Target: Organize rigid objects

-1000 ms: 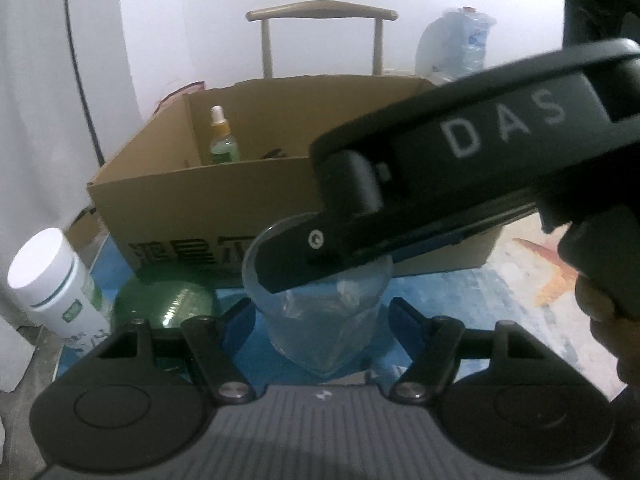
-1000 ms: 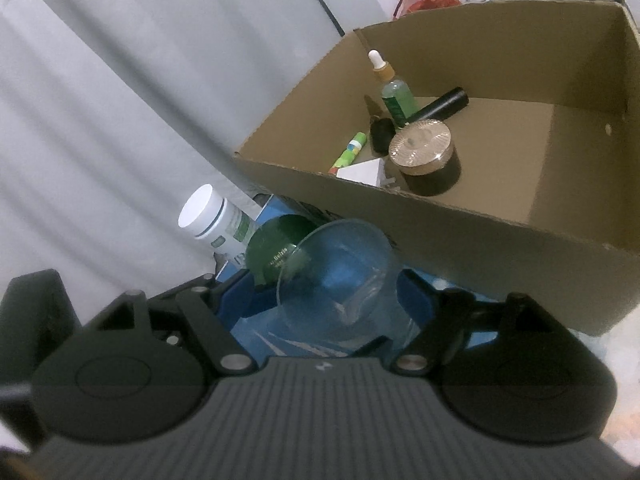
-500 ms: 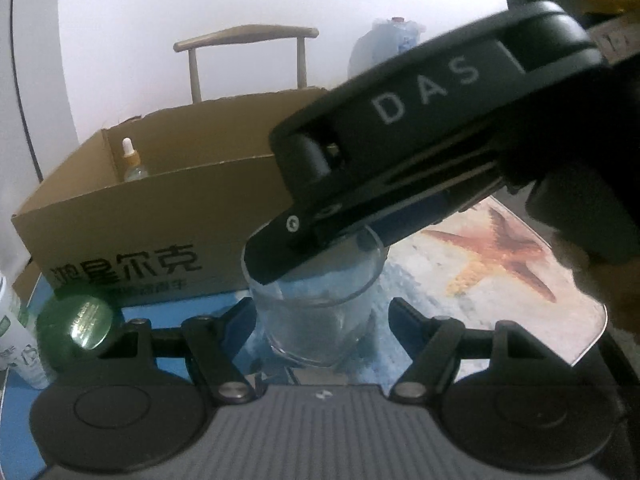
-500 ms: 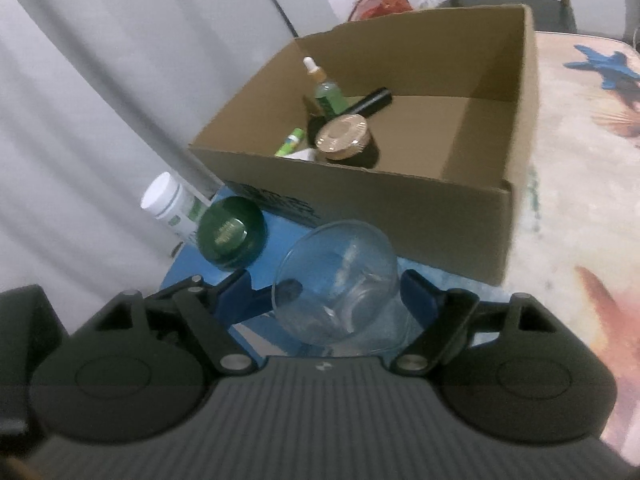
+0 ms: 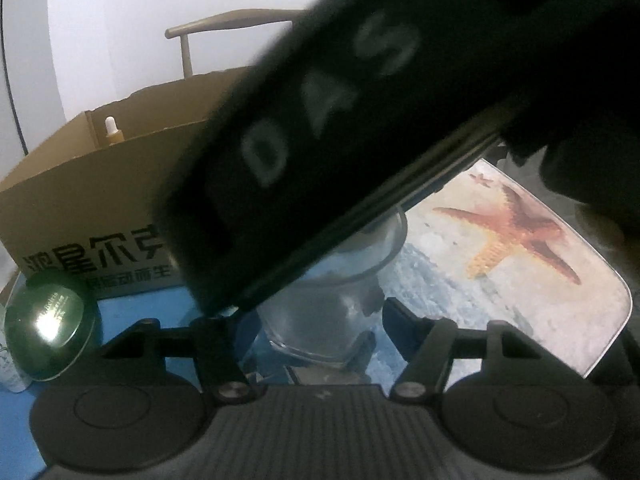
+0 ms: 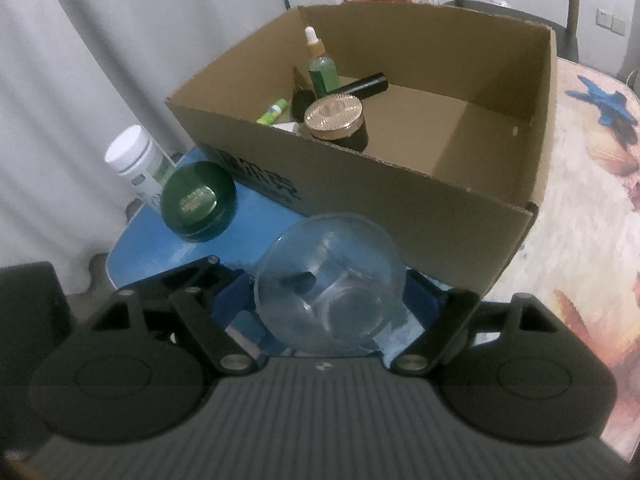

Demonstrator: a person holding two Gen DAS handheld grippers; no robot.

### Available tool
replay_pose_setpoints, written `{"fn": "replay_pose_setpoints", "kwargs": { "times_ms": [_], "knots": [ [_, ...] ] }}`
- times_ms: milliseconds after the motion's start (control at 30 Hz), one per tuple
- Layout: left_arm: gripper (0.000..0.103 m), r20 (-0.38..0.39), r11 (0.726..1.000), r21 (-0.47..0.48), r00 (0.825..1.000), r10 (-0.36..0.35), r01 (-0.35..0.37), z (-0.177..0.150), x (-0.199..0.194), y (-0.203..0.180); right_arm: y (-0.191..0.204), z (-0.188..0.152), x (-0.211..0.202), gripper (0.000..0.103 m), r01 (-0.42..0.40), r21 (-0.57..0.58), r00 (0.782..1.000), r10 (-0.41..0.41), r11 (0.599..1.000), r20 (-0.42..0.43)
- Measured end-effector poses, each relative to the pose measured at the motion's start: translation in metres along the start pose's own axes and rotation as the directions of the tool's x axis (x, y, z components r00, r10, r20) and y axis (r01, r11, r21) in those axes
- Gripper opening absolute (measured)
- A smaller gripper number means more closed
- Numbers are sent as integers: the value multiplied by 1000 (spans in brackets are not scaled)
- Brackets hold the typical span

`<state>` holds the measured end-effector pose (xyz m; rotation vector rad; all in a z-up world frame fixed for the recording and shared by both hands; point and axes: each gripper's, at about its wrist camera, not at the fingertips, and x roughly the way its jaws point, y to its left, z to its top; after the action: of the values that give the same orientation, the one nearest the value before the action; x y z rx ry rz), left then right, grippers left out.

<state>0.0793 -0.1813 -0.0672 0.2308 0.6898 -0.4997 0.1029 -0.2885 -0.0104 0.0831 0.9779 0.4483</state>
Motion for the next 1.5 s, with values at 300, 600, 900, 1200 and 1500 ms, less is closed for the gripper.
{"fn": "replay_pose_setpoints", "kwargs": {
  "times_ms": [300,600,900,1200,1500],
  "knots": [
    [66,-21,999,-35,999,-36,35,-2,-7,1,1,-3,-2,79,13,-7,1000,-13,1000,-16],
    [68,-11,999,-28,999,-47,46,0,2,-3,-4,-6,-6,79,17,13,1000,-17,1000,-19],
    [68,-15,998,-46,998,-53,52,1,11,-2,-8,-5,-5,79,1,18,1000,0,1000,-27],
    [68,-14,998,-48,999,-52,52,3,14,-2,-12,-5,-4,80,-13,37,1000,14,999,-28],
    [68,-14,997,-53,999,-51,51,5,17,-4,-15,-6,-4,80,-25,49,999,27,998,-28]
  ]
}}
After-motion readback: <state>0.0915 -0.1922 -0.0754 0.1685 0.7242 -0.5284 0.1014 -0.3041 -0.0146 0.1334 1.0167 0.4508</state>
